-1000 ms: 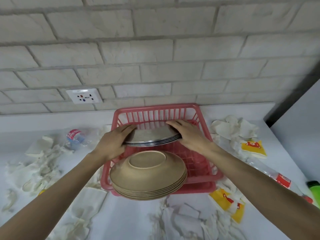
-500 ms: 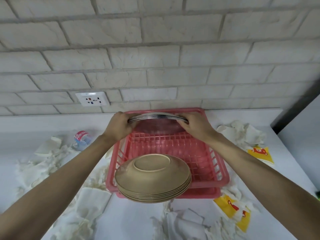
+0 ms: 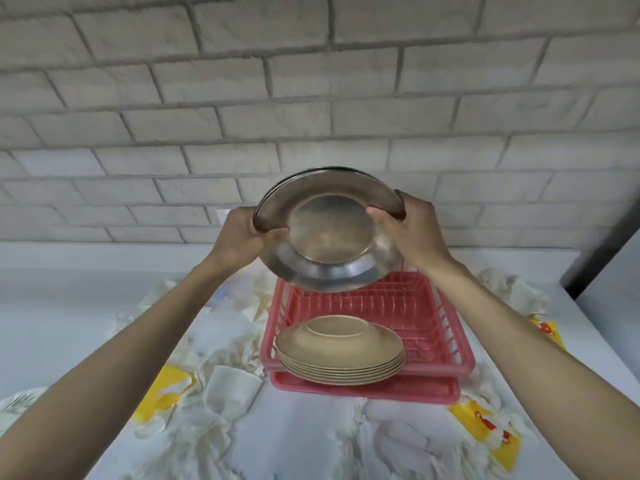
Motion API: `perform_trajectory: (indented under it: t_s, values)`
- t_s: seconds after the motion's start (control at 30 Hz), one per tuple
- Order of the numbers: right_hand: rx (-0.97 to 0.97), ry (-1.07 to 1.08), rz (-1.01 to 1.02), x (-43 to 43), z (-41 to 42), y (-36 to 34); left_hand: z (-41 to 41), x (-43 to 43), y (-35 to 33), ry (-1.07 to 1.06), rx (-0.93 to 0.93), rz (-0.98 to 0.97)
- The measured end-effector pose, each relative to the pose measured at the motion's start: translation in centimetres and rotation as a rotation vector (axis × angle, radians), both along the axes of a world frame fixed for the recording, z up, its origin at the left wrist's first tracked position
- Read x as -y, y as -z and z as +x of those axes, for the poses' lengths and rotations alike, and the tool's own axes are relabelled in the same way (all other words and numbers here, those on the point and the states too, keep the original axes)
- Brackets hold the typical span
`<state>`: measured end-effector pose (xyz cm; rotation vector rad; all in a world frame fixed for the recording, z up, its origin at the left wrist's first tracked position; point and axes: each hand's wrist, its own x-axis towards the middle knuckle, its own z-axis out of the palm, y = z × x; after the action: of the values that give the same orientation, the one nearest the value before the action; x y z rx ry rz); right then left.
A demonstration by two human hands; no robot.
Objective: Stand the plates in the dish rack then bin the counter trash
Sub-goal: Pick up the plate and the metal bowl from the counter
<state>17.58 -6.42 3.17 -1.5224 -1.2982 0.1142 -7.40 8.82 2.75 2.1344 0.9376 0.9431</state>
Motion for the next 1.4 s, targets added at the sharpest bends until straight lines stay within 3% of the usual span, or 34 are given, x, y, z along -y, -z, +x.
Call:
perform_trajectory:
  t_s: [0.17,0.3,0.77,1.13,1.4]
  values:
    - [-0.124,-0.052,0.013,-0.9,-4.1,-0.3,-4.4,0.7,-2.1,-0.026,0.082,-0.013]
    - [-0.185,-0.095,-0.095,-1.5,-8.5,0.6,-8.8,1.9,-1.5,-0.095,0.116,-0.076]
    - [-0.336,-0.259,-0.507,-4.2,-26.6,7.1,-29.6,3.8,8.1,-0.186,0.046,-0.416]
    - [-0.321,-0.272,-0.781,-6.1,-43.3,12.9,-47.2,4.4,15.3,-0.325,0.017,-0.475]
    - [-0.209,-0.424,-0.897,-7.9,-51.3,16.1,-55.9,2.9,17.8,-0.455,-0.161,-0.387]
